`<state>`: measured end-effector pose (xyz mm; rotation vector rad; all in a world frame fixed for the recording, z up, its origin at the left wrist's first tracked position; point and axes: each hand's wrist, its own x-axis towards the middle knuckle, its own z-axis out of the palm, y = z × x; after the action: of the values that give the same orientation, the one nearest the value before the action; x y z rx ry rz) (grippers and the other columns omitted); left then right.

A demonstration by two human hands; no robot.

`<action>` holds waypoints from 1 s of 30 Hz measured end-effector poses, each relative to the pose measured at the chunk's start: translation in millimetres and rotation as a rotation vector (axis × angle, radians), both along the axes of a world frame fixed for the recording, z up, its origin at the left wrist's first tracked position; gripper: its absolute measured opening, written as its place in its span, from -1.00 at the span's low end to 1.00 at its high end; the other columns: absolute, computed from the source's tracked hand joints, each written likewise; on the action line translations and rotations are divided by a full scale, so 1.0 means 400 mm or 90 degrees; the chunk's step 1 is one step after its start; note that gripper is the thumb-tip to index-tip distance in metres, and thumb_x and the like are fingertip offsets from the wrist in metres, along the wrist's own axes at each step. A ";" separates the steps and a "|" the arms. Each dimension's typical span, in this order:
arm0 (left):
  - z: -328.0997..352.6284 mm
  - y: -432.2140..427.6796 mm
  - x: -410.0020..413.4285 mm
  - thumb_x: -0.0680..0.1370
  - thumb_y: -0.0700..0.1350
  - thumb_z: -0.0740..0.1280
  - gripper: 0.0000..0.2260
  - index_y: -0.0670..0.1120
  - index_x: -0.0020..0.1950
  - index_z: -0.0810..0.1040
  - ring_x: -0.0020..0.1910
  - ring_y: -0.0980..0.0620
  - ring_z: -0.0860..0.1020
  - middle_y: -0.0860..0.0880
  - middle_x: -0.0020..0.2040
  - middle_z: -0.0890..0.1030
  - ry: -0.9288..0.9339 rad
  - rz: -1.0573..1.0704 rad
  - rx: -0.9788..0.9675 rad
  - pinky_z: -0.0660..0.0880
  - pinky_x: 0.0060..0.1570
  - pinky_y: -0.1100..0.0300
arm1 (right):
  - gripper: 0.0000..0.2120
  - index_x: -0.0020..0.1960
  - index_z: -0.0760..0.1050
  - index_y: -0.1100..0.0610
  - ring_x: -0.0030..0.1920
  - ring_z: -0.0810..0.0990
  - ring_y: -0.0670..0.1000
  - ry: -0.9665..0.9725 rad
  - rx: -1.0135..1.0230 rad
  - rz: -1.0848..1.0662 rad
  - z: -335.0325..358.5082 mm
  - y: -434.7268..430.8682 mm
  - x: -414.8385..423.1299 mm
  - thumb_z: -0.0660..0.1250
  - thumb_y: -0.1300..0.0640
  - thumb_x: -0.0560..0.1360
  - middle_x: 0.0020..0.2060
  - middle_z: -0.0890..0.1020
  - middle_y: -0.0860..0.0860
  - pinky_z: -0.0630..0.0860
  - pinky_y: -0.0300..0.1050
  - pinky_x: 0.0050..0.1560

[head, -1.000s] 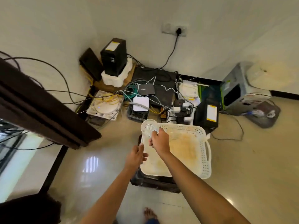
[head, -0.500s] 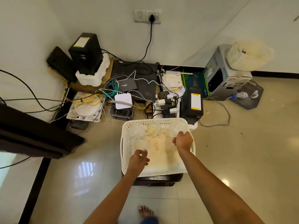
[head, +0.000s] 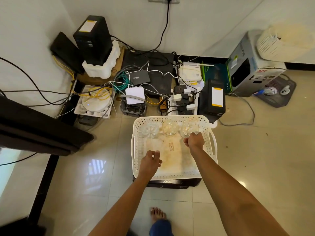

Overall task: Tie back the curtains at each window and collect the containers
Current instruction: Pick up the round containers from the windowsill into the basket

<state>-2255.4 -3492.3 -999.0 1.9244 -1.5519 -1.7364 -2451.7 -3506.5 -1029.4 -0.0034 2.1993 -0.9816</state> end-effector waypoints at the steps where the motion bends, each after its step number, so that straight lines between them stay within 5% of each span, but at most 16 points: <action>1: 0.000 -0.002 -0.001 0.63 0.06 0.11 -0.67 -0.17 0.20 0.42 -0.29 0.09 0.58 -0.08 -0.15 0.65 0.003 0.003 0.001 0.50 -0.17 0.17 | -0.59 0.40 0.30 0.24 -0.50 0.52 -0.04 0.004 0.002 0.003 -0.004 0.001 -0.003 0.05 0.24 0.56 -0.03 0.63 0.28 0.43 -0.27 -0.61; 4: 0.008 -0.003 0.003 0.63 0.06 0.12 -0.67 -0.17 0.20 0.42 -0.30 0.13 0.57 -0.10 -0.12 0.65 0.004 -0.006 -0.007 0.44 -0.34 0.32 | -0.63 0.35 0.30 0.28 -0.49 0.52 -0.03 0.000 0.008 0.014 -0.007 0.007 -0.004 0.08 0.17 0.59 -0.11 0.63 0.26 0.44 -0.24 -0.55; 6: 0.019 -0.003 0.012 0.63 0.05 0.12 -0.68 -0.17 0.20 0.41 -0.30 0.15 0.56 -0.11 -0.09 0.65 0.012 -0.006 -0.014 0.39 -0.41 0.42 | -0.55 0.37 0.20 0.30 -0.40 0.57 0.05 0.014 0.019 0.005 0.006 0.010 0.013 0.11 0.05 0.61 0.01 0.61 0.30 0.51 -0.16 -0.44; 8: 0.035 -0.003 0.026 0.63 0.04 0.12 -0.69 -0.16 0.21 0.41 -0.29 0.15 0.56 -0.12 -0.09 0.64 0.029 0.012 -0.025 0.38 -0.41 0.43 | -0.41 0.45 0.05 0.32 -0.07 0.63 0.24 0.081 0.062 0.003 0.041 0.018 0.047 0.12 -0.02 0.60 0.21 0.50 0.32 0.60 0.06 -0.09; 10: 0.051 -0.004 0.048 0.63 0.04 0.13 -0.68 -0.16 0.22 0.41 -0.28 0.12 0.57 -0.12 -0.10 0.64 0.045 0.034 -0.032 0.40 -0.36 0.39 | -0.49 0.41 0.09 0.34 0.12 0.54 0.35 0.161 0.085 0.015 0.103 0.028 0.105 0.11 0.04 0.62 0.22 0.49 0.32 0.49 0.14 0.08; 16: 0.099 -0.015 0.166 0.63 0.06 0.12 -0.70 -0.14 0.15 0.44 -0.25 0.07 0.60 -0.08 -0.14 0.65 0.073 0.119 -0.059 0.47 -0.20 0.24 | -0.90 0.05 0.35 0.23 -0.20 0.59 0.19 0.273 -0.087 0.244 0.193 0.027 0.339 0.13 0.20 0.60 -0.24 0.56 0.11 0.36 -0.14 -0.28; 21: 0.135 0.026 0.382 0.63 0.04 0.12 -0.83 -0.03 0.00 0.40 -0.15 -0.01 0.61 -0.08 -0.12 0.63 0.030 0.182 -0.104 0.53 -0.17 0.16 | -0.89 -0.07 0.42 0.17 -0.22 0.52 0.08 0.185 -0.159 0.451 0.196 0.024 0.605 0.14 0.19 0.59 -0.22 0.58 0.10 0.36 -0.17 -0.23; 30: 0.122 0.237 0.907 0.63 0.01 0.15 -0.79 -0.10 0.04 0.46 -0.22 0.06 0.61 -0.03 -0.19 0.63 -0.009 0.427 -0.102 0.50 -0.24 0.23 | -0.79 -0.07 0.48 0.15 -0.17 0.63 0.14 0.056 -0.161 0.848 0.184 0.139 1.129 0.15 0.04 0.55 -0.18 0.64 0.14 0.57 0.14 -0.10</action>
<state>-1892.7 -3397.4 -950.1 2.0430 -0.8504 -1.2675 -2000.0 -3450.8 -955.7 -1.4249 1.5447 -0.4280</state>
